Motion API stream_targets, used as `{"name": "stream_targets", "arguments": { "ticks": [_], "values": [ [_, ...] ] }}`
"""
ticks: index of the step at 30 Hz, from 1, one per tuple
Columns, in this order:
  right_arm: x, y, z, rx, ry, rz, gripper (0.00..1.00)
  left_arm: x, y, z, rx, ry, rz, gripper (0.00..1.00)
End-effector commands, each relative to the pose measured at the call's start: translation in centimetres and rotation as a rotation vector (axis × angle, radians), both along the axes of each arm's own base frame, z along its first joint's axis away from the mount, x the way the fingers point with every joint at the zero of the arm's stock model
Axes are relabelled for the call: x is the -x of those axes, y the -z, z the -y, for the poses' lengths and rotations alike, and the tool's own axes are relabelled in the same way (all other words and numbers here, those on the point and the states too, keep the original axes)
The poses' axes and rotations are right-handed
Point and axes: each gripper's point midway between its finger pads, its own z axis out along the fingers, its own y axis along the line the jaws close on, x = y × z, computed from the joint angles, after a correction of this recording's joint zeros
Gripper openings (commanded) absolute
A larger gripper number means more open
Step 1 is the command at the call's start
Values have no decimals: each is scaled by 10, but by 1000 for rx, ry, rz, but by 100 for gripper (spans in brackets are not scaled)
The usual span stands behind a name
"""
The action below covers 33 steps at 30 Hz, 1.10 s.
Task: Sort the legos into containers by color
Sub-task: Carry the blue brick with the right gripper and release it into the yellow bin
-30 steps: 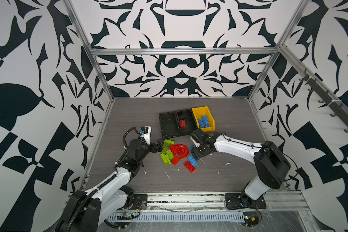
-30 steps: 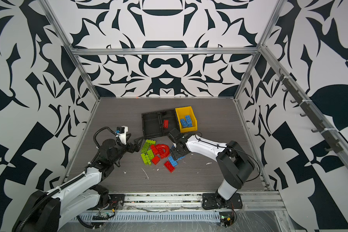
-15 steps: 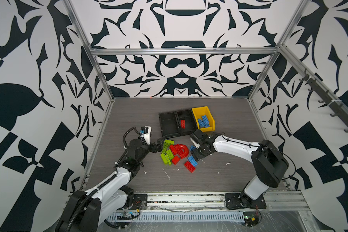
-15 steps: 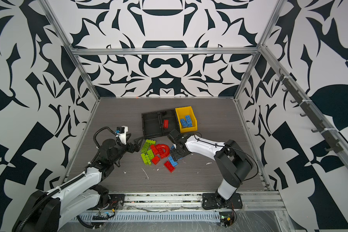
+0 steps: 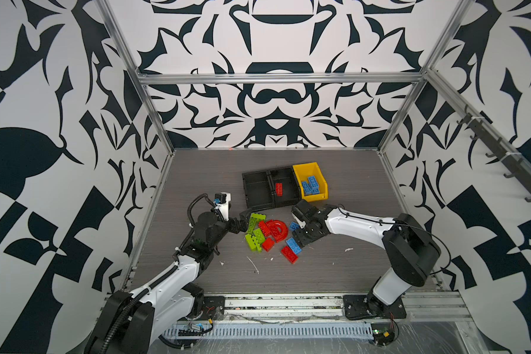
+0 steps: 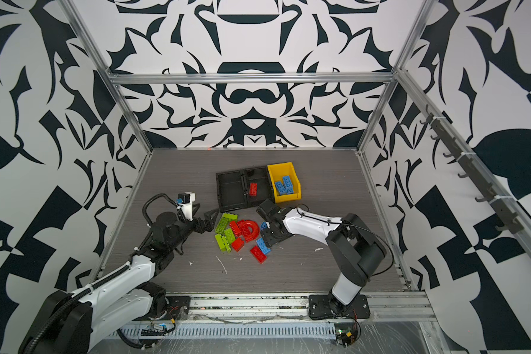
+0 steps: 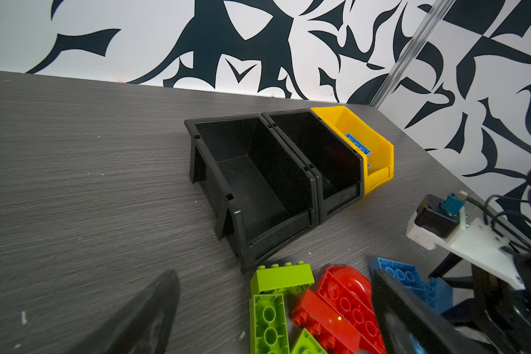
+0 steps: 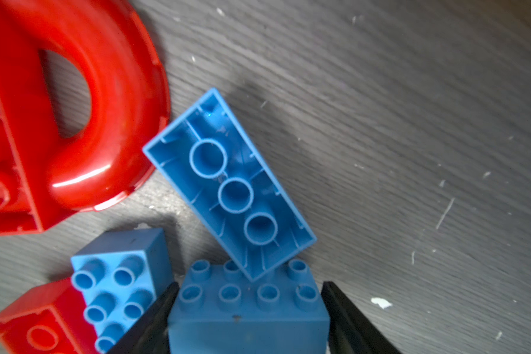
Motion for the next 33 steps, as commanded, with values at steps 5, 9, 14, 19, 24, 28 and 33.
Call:
{"name": "stream_targets", "arguments": {
  "ticks": [5,9,14,19,24,28,33],
  "values": [
    [-5,-19,2,-21,23,68,70,-3,-12,2,16,1,25,100],
    [-8,-27,3,-27,31,94,68,-3,-12,2,16,0,23,100],
    [-23,-53,5,-63,37,159,67,-3,-12,2,17,0,26,100],
    [-57,-92,9,-125,44,229,66,-3,-13,2,20,2,26,100],
    [-103,-126,16,-224,89,296,65,-2,-13,2,20,2,27,100],
    [-147,-147,25,-240,119,369,64,-2,-13,2,22,3,28,100],
    [-198,-149,38,-237,166,406,64,-2,-12,3,23,5,24,100]
  ]
}}
